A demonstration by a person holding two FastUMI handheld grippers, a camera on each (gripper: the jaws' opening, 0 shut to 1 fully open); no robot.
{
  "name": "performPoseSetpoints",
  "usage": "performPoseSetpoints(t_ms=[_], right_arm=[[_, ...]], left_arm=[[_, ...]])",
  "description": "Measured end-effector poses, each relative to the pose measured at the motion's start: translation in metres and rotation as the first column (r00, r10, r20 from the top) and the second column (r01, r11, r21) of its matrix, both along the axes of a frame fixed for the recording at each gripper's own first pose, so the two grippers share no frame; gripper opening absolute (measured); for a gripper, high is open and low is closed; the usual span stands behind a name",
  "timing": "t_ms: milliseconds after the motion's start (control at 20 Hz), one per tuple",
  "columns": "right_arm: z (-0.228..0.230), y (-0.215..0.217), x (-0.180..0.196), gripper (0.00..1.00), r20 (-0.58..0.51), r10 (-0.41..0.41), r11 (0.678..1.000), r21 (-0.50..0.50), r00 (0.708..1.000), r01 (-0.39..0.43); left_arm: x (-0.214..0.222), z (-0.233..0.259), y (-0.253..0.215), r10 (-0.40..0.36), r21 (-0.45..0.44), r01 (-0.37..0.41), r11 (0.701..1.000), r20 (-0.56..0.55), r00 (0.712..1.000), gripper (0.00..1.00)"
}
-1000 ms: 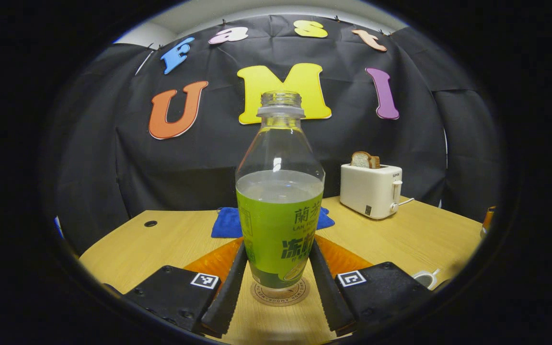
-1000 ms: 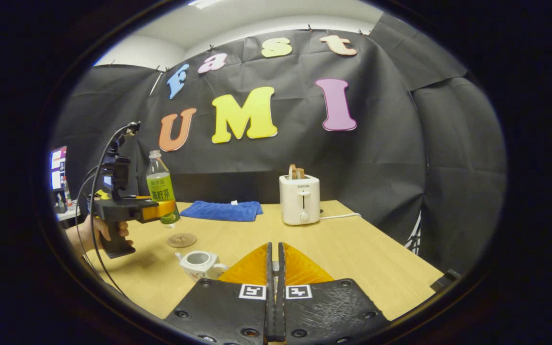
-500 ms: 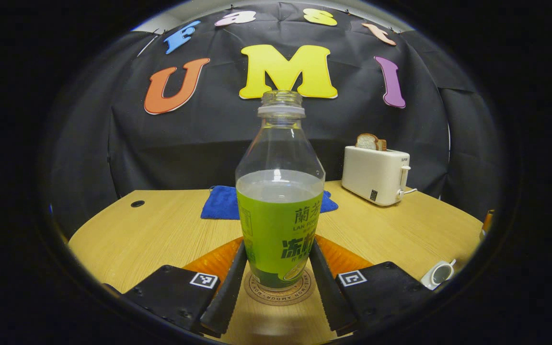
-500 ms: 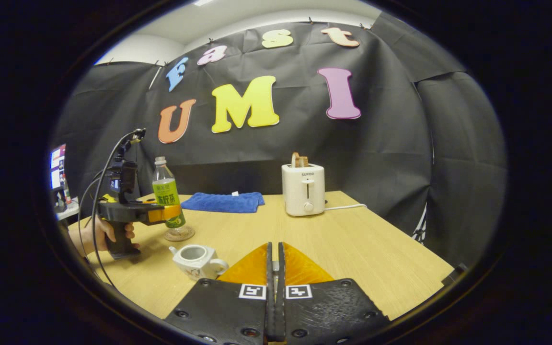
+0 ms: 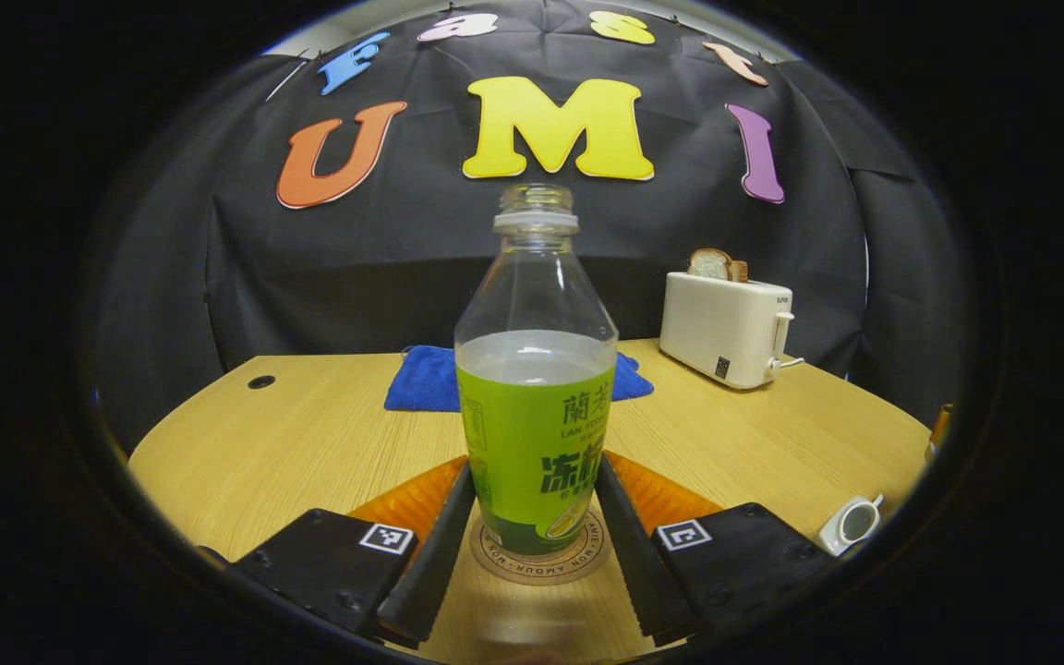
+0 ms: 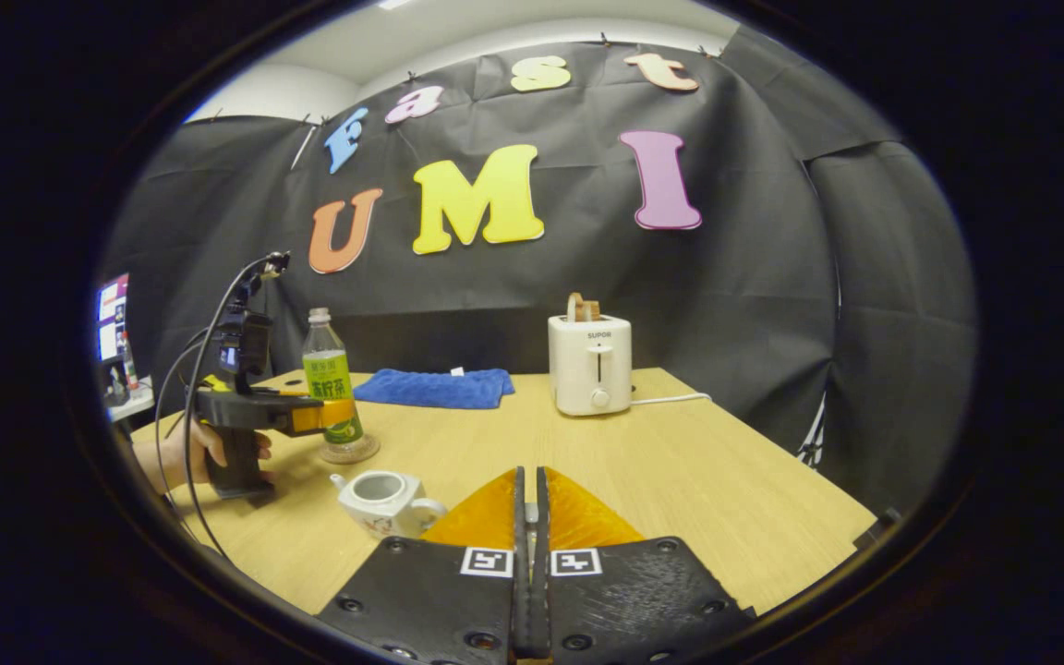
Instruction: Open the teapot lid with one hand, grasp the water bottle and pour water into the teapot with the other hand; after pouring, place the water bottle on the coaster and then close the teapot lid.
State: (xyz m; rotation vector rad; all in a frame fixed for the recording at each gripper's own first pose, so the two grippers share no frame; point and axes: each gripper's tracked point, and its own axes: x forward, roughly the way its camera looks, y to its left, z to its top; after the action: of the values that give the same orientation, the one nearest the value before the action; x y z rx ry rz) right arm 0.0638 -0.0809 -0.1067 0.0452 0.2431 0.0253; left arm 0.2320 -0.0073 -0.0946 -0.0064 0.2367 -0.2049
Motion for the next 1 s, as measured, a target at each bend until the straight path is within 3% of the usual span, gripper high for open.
performPoseSetpoints(t_ms=[50, 100, 250, 550, 1000], right_arm=[[0.001, 0.0, 0.0, 0.0, 0.003, 0.0, 1.0, -0.001, 1.0, 0.0], [0.001, 0.001, -0.001, 0.0, 0.003, 0.001, 1.0, -0.002, 1.0, -0.001], [0.003, 0.002, -0.003, 0.0, 0.004, 0.004, 1.0, -0.003, 1.0, -0.004], [0.019, 0.013, -0.007, 0.0, 0.034, 0.023, 1.0, -0.012, 0.999, -0.022], [0.051, 0.069, 0.013, 0.0, 0.111, 0.164, 0.986, -0.013, 0.98, -0.164]], left_arm=[[-0.002, 0.0, -0.001, -0.006, -0.003, 0.006, 1.0, -0.005, 1.0, 0.83], [-0.002, 0.0, -0.002, -0.006, -0.004, 0.006, 1.0, -0.008, 1.0, 0.93], [-0.008, 0.0, -0.002, -0.01, -0.015, 0.01, 1.0, -0.02, 1.0, 0.98], [-0.044, 0.009, 0.019, 0.048, -0.001, -0.048, 0.999, -0.02, 0.999, 0.98], [-0.148, 0.055, 0.069, 0.178, -0.014, -0.177, 0.984, 0.106, 0.978, 0.98]])
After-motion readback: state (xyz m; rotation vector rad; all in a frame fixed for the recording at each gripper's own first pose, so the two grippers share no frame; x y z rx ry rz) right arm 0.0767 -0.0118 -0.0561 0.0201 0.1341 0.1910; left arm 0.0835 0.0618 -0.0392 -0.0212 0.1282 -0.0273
